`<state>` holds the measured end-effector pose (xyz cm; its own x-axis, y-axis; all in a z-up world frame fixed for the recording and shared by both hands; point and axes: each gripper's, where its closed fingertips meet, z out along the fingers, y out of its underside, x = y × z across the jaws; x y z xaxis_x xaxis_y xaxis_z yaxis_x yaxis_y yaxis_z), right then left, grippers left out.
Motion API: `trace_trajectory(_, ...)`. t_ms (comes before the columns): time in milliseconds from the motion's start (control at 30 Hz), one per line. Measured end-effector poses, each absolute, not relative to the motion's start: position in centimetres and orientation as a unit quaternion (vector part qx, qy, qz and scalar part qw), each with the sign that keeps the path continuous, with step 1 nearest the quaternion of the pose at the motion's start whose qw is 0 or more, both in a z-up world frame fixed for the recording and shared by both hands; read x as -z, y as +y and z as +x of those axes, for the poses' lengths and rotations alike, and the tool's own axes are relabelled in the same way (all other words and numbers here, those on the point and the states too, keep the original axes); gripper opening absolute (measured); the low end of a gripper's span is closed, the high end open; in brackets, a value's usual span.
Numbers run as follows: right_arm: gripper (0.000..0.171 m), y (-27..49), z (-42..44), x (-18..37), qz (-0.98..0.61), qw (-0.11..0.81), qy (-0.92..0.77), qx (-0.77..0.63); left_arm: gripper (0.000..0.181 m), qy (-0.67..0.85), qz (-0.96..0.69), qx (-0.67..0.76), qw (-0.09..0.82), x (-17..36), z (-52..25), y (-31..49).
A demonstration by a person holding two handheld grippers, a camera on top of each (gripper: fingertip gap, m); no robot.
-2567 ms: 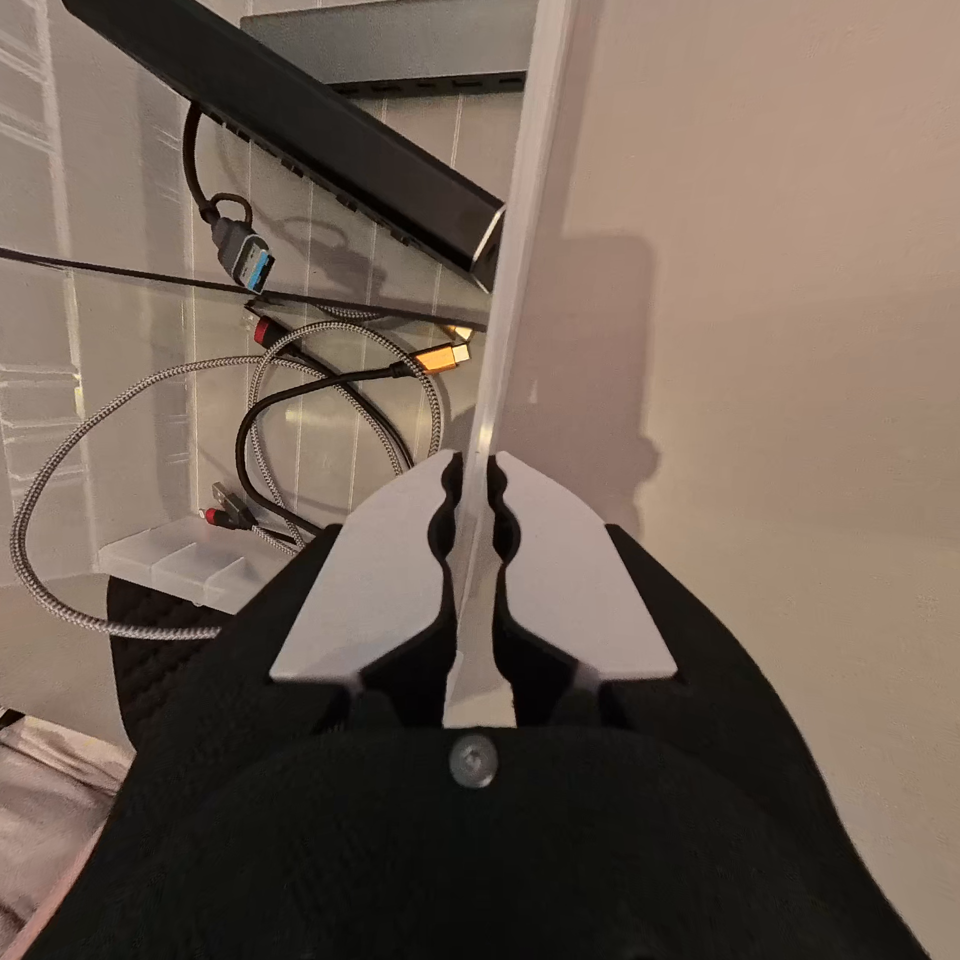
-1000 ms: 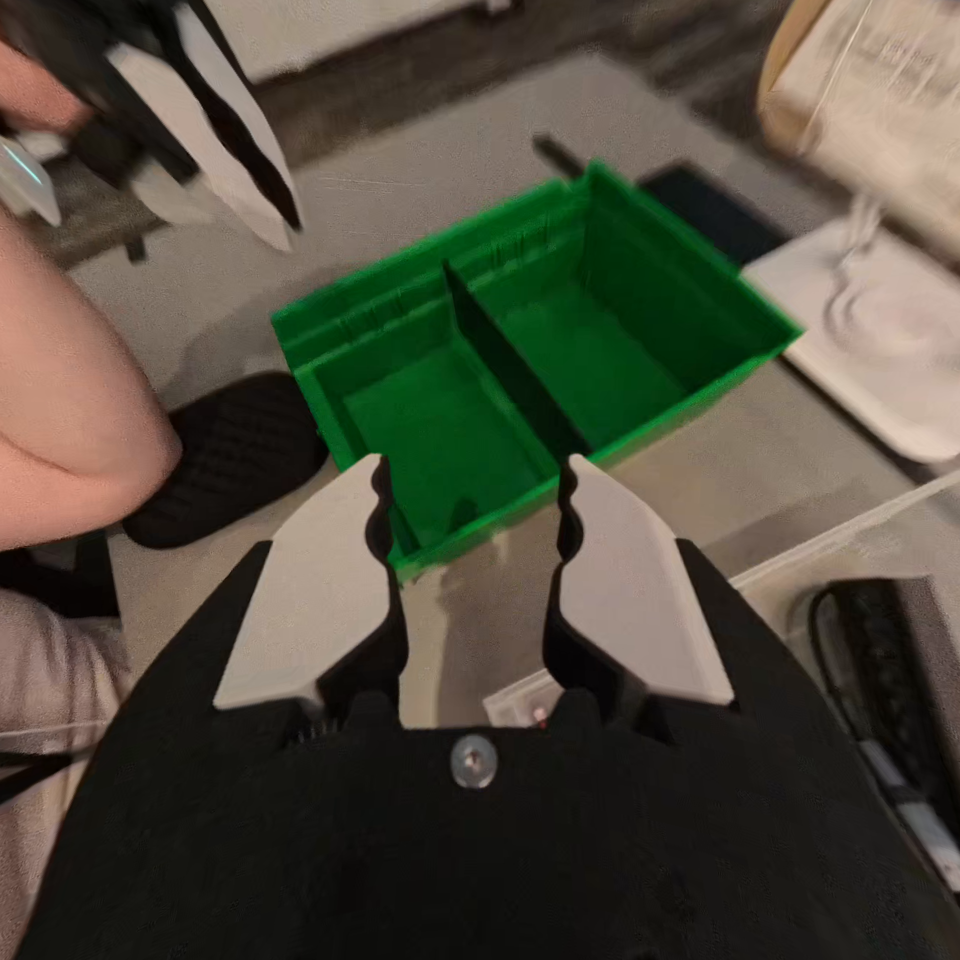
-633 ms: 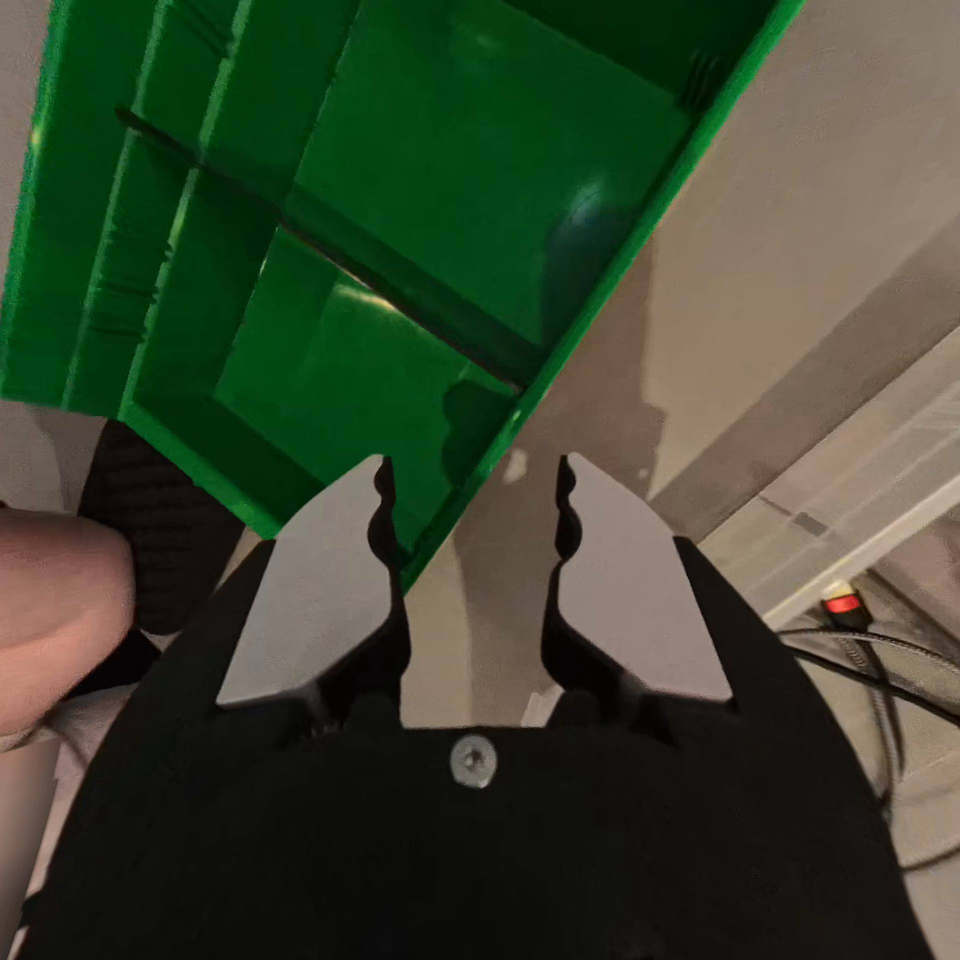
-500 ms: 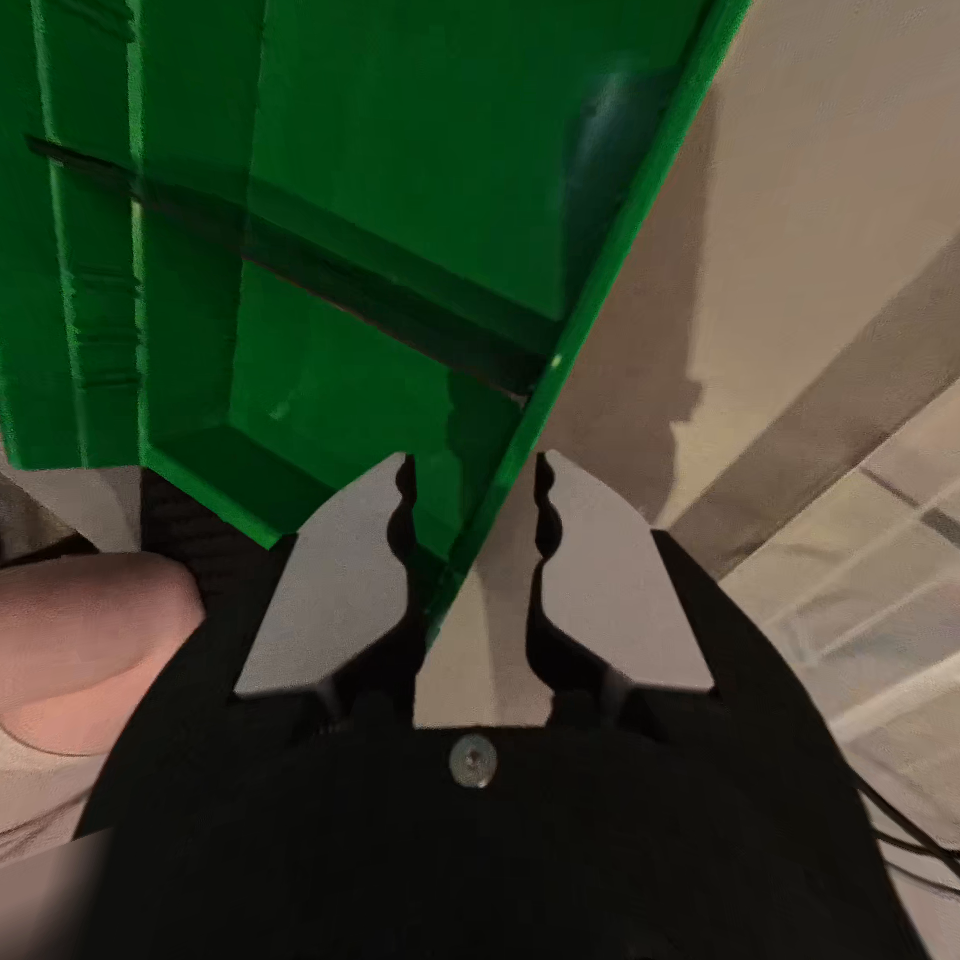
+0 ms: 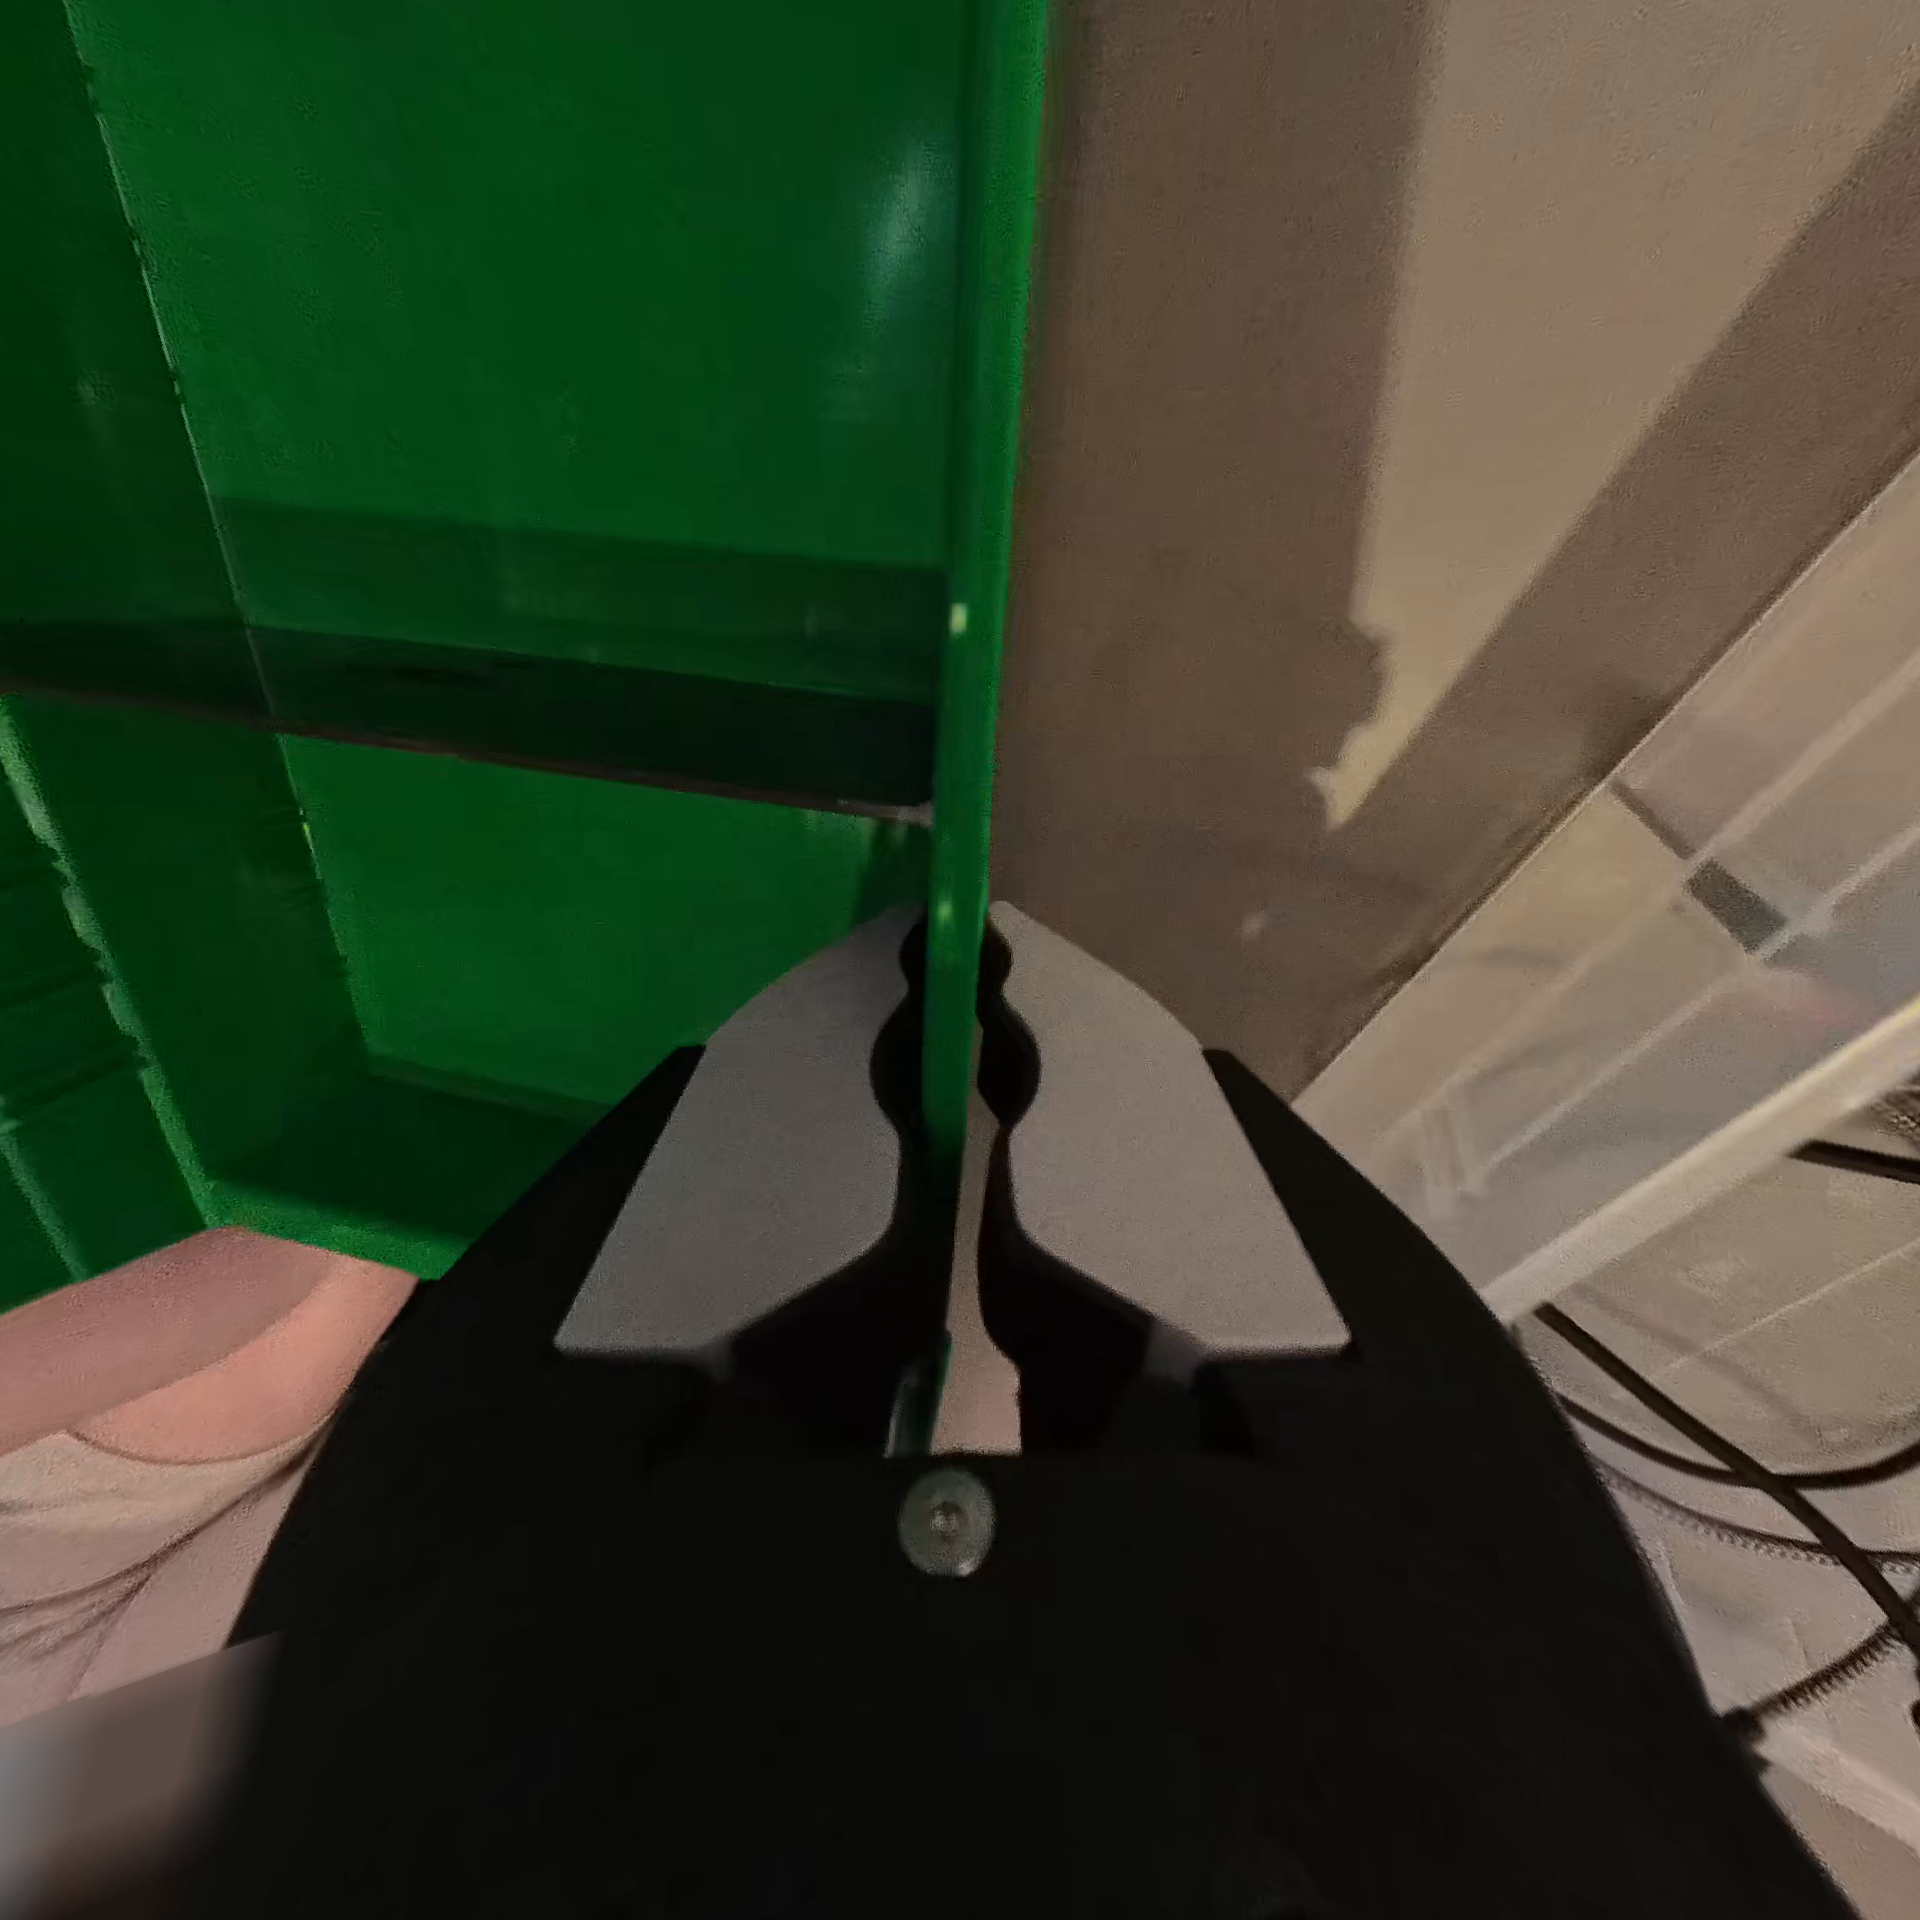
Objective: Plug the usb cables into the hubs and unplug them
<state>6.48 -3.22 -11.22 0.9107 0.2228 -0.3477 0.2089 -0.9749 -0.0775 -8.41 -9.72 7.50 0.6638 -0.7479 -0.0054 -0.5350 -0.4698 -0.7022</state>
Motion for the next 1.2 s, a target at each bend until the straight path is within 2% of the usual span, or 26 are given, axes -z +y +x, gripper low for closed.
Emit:
trace_trajectory(200,0.006,-4.8,7.4,6.2,-0.966,0.008,-0.163,-0.202,0.022,0.411,-0.757,0.190,0.470,-12.6,-7.3,-13.9)
trace_trajectory(267,0.006,-5.0,8.3,3.1,-0.959,0.026,-0.169,-0.226,0.002,0.422,-0.731,0.201,0.497,-13.3,-7.0,-15.4)
trace_trajectory(400,0.006,-5.0,14.1,-4.7,-0.945,0.099,-0.152,-0.271,0.032,0.428,-0.735,0.164,0.500,-12.4,-7.5,-16.3)
trace_trajectory(533,0.006,-5.8,26.2,-10.4,-0.946,0.195,-0.096,-0.240,0.062,0.424,-0.736,0.169,0.499,-12.4,-5.4,-15.0)
trace_trajectory(600,0.006,-7.1,33.4,-11.1,-0.952,0.226,-0.049,-0.200,0.061,0.453,-0.732,0.193,0.471,-11.4,-2.4,-14.0)
trace_trajectory(667,0.006,-9.1,40.3,-10.2,-0.957,0.241,0.007,-0.160,0.056,0.496,-0.733,0.217,0.412,-9.1,1.4,-12.8)
trace_trajectory(733,0.006,-11.4,46.2,-8.0,-0.961,0.239,0.063,-0.127,0.059,0.507,-0.752,0.234,0.351,-6.2,5.6,-10.7)
trace_trajectory(833,0.006,-14.8,52.7,-3.4,-0.960,0.226,0.128,-0.107,0.058,0.485,-0.791,0.284,0.241,-1.0,11.4,-8.3)
trace_trajectory(900,0.006,-16.8,55.6,-0.2,-0.953,0.219,0.172,-0.121,0.050,0.471,-0.802,0.315,0.188,2.2,13.9,-7.5)
trace_trajectory(967,0.006,-18.4,57.8,2.8,-0.947,0.215,0.201,-0.131,0.051,0.453,-0.814,0.313,0.185,4.7,15.3,-6.1)
trace_trajectory(1100,0.006,-20.4,59.9,7.7,-0.942,0.204,0.225,-0.144,0.069,0.447,-0.840,0.240,0.194,8.6,15.5,-3.9)
trace_trajectory(1133,0.006,-20.6,60.0,8.6,-0.942,0.200,0.225,-0.150,0.069,0.439,-0.840,0.257,0.187,8.5,15.8,-3.8)
trace_trajectory(1200,0.006,-20.6,59.9,10.0,-0.942,0.196,0.221,-0.159,0.059,0.422,-0.849,0.280,0.152,8.8,15.8,-4.0)
